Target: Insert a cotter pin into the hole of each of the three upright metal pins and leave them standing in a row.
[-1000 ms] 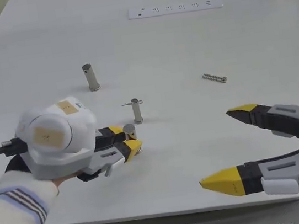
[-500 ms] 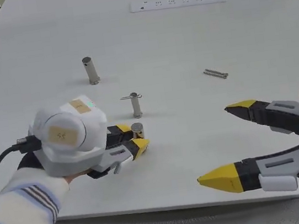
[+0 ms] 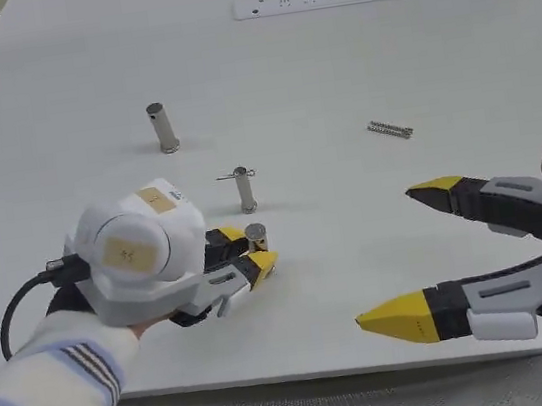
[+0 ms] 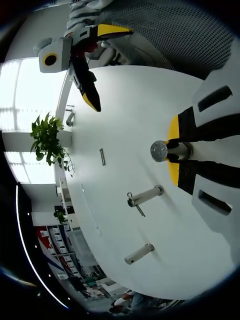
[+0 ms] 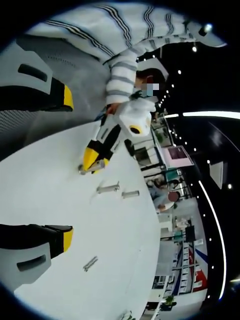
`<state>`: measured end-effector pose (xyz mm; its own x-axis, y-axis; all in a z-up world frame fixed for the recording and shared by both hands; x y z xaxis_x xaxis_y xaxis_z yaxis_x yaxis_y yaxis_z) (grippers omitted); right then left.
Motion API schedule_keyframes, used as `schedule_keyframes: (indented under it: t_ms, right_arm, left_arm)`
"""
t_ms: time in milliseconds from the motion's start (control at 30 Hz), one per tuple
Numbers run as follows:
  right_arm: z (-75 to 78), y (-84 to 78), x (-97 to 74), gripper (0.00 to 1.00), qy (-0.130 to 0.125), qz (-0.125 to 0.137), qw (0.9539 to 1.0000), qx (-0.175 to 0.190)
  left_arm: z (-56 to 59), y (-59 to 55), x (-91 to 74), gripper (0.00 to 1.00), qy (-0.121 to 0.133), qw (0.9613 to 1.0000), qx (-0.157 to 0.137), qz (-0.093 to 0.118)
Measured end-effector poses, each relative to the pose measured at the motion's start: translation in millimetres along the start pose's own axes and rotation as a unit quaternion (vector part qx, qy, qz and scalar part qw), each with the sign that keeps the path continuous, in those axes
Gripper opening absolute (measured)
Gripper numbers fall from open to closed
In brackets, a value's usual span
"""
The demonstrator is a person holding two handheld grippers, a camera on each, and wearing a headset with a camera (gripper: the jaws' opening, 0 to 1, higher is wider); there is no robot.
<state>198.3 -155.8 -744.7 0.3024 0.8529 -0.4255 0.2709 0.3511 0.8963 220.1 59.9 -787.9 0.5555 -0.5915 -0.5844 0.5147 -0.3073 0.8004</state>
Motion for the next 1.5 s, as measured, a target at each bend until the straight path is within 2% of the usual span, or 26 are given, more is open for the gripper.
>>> schedule_keyframes:
  t_ms: [133,200,333,500,700,800,900,1067,1133,1233,1333,1500]
  right_arm:
    - [0.1,-0.5,-0.6,0.95,0.001,-0.002,1.0000,-0.001]
    - [0.8,-0.7,-0.9,0.95,0.002,-0.003,1.0000,-0.001]
    - [2.6,-0.8,-1.3,0.95,0.000,-0.002,1.0000,-0.001]
    - [2.8,-1.5,-0.4,0.95,-0.001,-0.002,1.0000,0.002]
    - [2.1,-2.3,-0.4,0.95,-0.001,-0.003,1.0000,0.006]
    - [2.5,-2.6,-0.6,0.95,-0.003,-0.004,1.0000,0.006]
    - [3.2,-2.9,-0.8,0.95,-0.002,-0.007,1.0000,0.006]
    - [6.2,-0.8,-2.2,0.95,-0.004,-0.008,1.0000,0.003]
    - [8.3,-0.1,-2.7,0.95,-0.005,-0.009,0.9999,0.002]
    - [13.3,2.1,-3.3,0.95,-0.008,-0.009,0.9999,-0.002]
    - [18.0,5.0,-3.2,0.94,-0.010,-0.010,0.9999,-0.006]
    - [27.0,7.0,-3.1,0.94,-0.014,-0.014,0.9998,-0.010]
  left_arm:
    - [-0.5,1.6,3.3,0.11,0.006,1.0000,0.001,0.004]
    - [-1.1,1.5,4.0,0.11,0.008,0.9999,-0.008,0.008]
    - [-2.5,1.4,4.0,0.11,0.009,0.9999,-0.003,0.009]
    - [-1.9,1.9,4.0,0.11,0.013,0.9999,-0.001,0.006]
    - [-0.6,2.9,2.7,0.12,0.012,0.9999,0.001,0.005]
    - [0.5,5.9,0.8,0.12,0.009,0.9999,-0.001,0.011]
    - [-2.9,8.3,-0.7,0.16,0.009,0.9998,-0.011,0.013]
    - [-4.0,7.4,-6.2,0.27,-0.009,0.9999,0.004,-0.005]
    - [-5.7,8.0,-9.7,0.27,-0.009,0.9997,0.018,-0.013]
    - [-7.7,7.3,-13.8,0.32,-0.022,0.9994,0.012,-0.025]
    - [-10.6,5.2,-18.1,0.40,-0.028,0.9990,0.017,-0.030]
    - [-15.5,0.9,-27.3,0.48,-0.044,0.9984,0.012,-0.032]
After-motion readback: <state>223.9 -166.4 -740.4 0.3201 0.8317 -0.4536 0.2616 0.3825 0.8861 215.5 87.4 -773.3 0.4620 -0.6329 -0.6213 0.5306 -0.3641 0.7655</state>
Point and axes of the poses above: the centre of the closed fingertips' face, and the gripper's own axes: x roughly forward along the fingers, z roughly to its right, y roughly out of its top, the point moved 9 cm from there along -x, roughly backward along the fingers, and after that the axes turned 8 degrees about -x, right-handed, at the moved point
